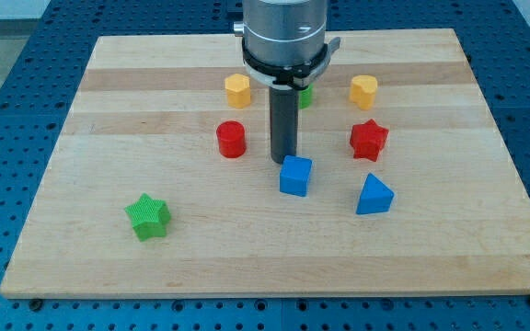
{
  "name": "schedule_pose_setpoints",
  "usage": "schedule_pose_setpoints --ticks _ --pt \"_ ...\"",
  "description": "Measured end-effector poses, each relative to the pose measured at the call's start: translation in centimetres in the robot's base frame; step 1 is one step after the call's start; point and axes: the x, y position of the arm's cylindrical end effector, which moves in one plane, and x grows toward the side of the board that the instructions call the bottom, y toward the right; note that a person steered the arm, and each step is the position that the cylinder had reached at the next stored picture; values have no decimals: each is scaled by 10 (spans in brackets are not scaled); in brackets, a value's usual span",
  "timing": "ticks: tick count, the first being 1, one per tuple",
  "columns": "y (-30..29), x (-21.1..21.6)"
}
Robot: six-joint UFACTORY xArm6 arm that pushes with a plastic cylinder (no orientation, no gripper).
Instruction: Place the blue cube parallel left to the blue triangle
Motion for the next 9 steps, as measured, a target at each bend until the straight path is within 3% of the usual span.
schedule_pose_setpoints --ticks 7,9 --pt "31 27" --pt "8 25"
